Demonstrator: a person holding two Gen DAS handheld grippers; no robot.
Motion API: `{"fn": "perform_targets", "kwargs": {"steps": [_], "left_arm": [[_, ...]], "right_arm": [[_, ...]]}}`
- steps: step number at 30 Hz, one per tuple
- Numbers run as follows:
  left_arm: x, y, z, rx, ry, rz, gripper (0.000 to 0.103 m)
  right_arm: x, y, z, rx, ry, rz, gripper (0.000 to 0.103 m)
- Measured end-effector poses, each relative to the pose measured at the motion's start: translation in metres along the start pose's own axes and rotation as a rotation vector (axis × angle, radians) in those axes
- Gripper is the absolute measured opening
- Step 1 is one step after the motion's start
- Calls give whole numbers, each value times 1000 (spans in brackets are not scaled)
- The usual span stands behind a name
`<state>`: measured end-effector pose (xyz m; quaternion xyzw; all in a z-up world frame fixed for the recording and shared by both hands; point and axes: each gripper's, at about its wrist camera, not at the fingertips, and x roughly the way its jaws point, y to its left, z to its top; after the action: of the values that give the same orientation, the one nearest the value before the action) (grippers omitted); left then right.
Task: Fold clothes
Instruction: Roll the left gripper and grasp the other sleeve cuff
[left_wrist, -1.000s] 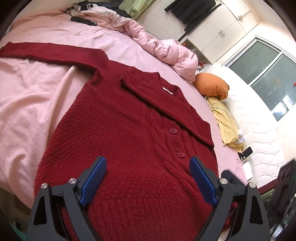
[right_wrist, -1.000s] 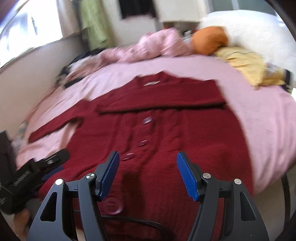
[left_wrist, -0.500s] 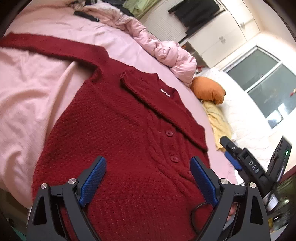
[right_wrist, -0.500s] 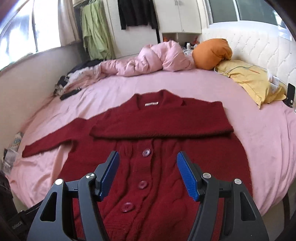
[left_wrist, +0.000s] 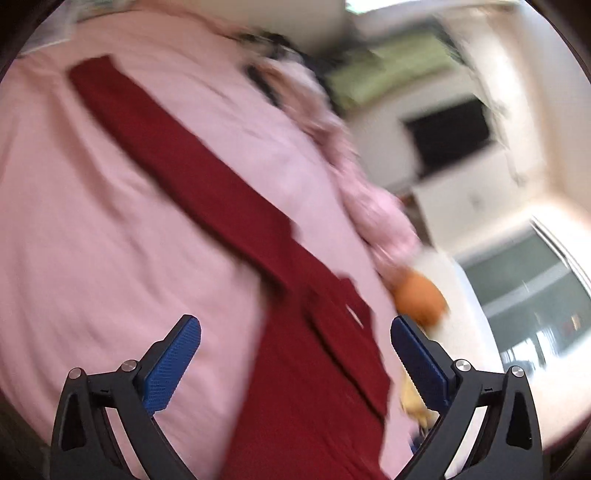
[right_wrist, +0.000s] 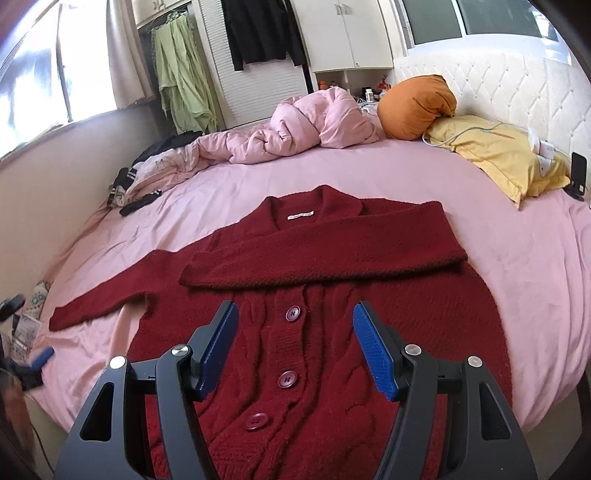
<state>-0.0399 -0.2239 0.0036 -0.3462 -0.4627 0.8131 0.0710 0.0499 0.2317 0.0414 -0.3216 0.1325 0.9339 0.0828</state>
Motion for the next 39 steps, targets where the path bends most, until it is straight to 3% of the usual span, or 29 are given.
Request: {"fn": "perform_targets", "kwargs": {"steps": [4,7,13,14,17,23,26,29,33,34,35,39], "left_arm": [[9,59,51,-153,-44,57,103],[9,101,82,-290,-133,68,103],[13,176,126,-555,-242,-46,103],[13,188,133,-604,-263,-94,103],[16,201,150,-646,-289,-173,103],[30,218,173,-788,-283,-192,103],[28,208,188,-731,-330,-161,103],[30,194,209,-621,-352,-24,103],[31,196,211,-594,-381,15,102],[30,196,210,-584,-399,15,99],[29,196,209,-574,-416,18,89],[24,210,205,-547,-417,127,33]], "right_arm": [[2,-2,0,9,6,0,65],[4,-4,1,19,16,-3,65],[10,0,2,13,36,-24,65],[11,1,2,10,39,-28,65],[14,2,2,5,50,-42,65],[20,3,3,14,68,-63,65],[22,6,3,2,76,-71,65],[22,7,3,-3,78,-73,65],[22,6,3,2,79,-72,65],[22,6,3,3,80,-71,65],[22,6,3,3,80,-69,65],[22,5,3,7,81,-64,65]]}}
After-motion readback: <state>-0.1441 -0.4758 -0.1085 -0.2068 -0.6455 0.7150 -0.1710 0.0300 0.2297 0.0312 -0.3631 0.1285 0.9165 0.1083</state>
